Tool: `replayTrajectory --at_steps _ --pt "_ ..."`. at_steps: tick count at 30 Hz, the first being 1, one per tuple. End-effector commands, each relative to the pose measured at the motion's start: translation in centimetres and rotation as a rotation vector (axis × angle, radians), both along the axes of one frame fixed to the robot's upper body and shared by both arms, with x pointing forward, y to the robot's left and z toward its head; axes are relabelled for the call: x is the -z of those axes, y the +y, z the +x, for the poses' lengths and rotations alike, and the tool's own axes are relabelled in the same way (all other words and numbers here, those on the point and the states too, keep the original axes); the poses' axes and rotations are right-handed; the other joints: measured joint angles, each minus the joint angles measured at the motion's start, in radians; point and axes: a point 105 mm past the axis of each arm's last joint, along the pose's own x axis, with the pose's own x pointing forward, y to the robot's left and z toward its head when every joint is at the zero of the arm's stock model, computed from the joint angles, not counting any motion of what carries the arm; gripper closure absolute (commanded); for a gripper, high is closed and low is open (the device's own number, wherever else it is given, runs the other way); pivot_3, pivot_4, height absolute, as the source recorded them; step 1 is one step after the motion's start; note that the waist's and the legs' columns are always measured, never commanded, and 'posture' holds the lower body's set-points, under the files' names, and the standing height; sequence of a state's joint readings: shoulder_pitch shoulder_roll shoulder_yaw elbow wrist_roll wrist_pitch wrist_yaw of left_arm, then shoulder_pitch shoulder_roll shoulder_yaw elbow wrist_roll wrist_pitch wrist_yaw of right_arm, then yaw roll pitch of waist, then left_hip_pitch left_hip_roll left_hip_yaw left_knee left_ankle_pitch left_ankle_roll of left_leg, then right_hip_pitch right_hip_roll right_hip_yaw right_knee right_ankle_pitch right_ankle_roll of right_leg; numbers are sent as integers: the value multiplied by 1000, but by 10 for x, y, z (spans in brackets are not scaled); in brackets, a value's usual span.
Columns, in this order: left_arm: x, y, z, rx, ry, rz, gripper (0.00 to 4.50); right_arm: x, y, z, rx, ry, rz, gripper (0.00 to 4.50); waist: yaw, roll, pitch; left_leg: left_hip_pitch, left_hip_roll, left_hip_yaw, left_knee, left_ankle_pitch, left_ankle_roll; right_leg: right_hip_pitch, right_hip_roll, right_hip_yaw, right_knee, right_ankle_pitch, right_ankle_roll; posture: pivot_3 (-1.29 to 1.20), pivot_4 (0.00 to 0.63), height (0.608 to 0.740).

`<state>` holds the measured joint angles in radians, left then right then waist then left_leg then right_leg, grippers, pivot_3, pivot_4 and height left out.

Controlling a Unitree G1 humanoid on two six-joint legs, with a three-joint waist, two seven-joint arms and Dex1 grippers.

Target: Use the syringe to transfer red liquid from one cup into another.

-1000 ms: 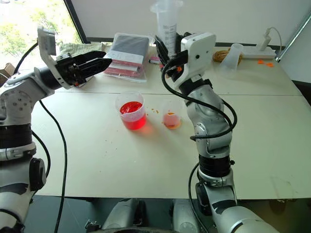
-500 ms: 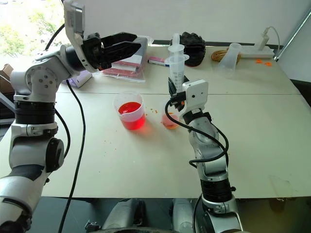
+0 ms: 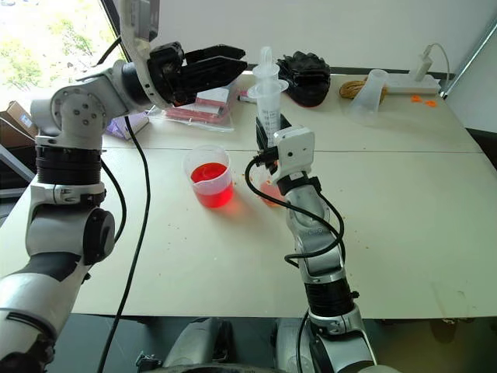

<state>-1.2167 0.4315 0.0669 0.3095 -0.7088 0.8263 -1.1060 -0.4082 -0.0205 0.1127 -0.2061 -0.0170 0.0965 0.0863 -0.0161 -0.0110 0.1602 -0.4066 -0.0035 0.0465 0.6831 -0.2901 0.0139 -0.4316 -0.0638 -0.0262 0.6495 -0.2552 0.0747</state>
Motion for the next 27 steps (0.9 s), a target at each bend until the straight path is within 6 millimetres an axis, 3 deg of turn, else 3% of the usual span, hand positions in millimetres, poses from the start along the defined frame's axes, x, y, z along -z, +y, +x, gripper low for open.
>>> replayTrajectory --at_steps 1,13,22,23,27 --pt "-8 -3 -5 17 -52 11 1432 -13 3 -4 -19 -57 12 3168 0 0 0 0 0 0 0 0 0 0 0 0 0 0 0 0 150 740" --pt "1 -17 15 18 -36 35 1432 -12 -2 -7 -9 -51 13 3168 1 0 0 0 0 0 0 0 0 0 0 0 0 0 0 0 150 740" --pt "2 -33 12 97 -42 37 1432 -9 -9 -12 20 -44 8 3168 2 0 0 0 0 0 0 -1 2 0 0 0 0 0 0 0 150 740" --pt "2 -34 11 104 -44 39 1966 -9 -9 -12 23 -43 8 3168 2 0 0 0 0 0 0 -1 2 0 0 0 0 0 0 0 150 740" --pt "3 -37 9 122 -45 52 3336 -7 -10 -12 27 -39 5 3168 -1 0 0 0 0 0 0 -1 3 0 1 0 0 0 0 0 150 740"
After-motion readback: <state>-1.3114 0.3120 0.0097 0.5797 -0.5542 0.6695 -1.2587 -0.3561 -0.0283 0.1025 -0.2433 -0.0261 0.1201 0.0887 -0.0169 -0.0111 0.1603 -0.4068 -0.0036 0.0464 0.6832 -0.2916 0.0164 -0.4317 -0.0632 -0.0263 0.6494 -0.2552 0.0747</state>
